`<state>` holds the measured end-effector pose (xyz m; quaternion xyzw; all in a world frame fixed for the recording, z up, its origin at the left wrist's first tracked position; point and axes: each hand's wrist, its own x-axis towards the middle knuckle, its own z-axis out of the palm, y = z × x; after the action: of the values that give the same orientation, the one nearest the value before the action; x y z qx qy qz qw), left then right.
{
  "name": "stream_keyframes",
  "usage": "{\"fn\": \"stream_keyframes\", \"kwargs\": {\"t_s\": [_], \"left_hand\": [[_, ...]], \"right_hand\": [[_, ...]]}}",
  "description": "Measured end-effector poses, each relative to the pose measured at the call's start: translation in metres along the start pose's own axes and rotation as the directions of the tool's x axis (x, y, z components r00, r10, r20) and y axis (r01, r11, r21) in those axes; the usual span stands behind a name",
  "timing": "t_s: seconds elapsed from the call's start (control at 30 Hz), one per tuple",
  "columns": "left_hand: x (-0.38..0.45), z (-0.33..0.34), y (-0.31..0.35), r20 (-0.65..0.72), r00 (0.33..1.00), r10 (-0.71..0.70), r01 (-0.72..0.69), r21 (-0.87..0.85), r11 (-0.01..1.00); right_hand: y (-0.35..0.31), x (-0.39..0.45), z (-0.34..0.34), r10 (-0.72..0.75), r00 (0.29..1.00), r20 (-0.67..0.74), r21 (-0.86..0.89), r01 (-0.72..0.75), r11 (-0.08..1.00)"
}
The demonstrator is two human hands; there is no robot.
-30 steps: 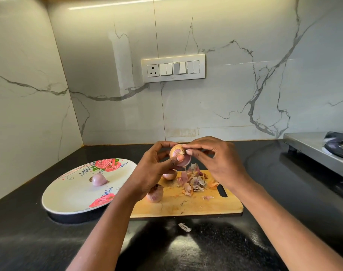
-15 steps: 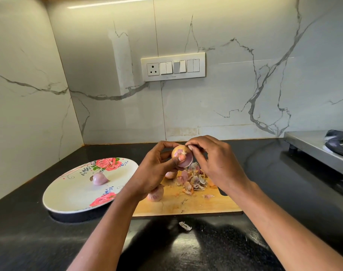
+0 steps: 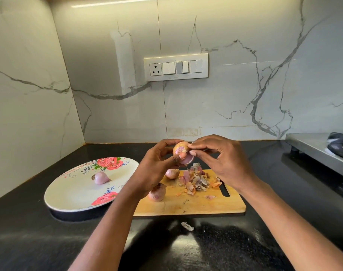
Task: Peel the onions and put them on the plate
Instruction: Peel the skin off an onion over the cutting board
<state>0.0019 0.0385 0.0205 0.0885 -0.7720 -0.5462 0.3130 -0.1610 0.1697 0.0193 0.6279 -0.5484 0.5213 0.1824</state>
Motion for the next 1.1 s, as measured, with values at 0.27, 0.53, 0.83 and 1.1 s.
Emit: {"fn": "stream_keyframes", "kwargs": {"t_s": [0.27, 0.53, 0.83, 1.1], "left_hand": [[0.002, -0.001, -0.003, -0.038, 0.999, 0.008, -0.005, 0.094, 0.996], [0.002, -0.001, -0.003, -0.046, 0.999, 0.017, -0.008, 0.186, 0.983], [0.000, 0.001, 0.002, -0.068, 0.998, 0.019, -0.019, 0.003, 1.000], [0.000, 0.001, 0.001, -0.098, 0.995, 0.000, -0.004, -0.033, 0.999]], "right_hand": [[0.002, -0.001, 0.000, -0.096, 0.994, 0.045, -0.179, 0.103, 0.978], [-0.002, -0.003, 0.003, -0.152, 0.985, 0.077, -0.316, 0.169, 0.934], [-0.009, 0.000, 0.013, 0.098, 0.983, -0.155, -0.120, -0.117, 0.986], [-0.010, 0.001, 0.012, 0.459, 0.888, -0.019, 0.326, -0.428, 0.843]]}}
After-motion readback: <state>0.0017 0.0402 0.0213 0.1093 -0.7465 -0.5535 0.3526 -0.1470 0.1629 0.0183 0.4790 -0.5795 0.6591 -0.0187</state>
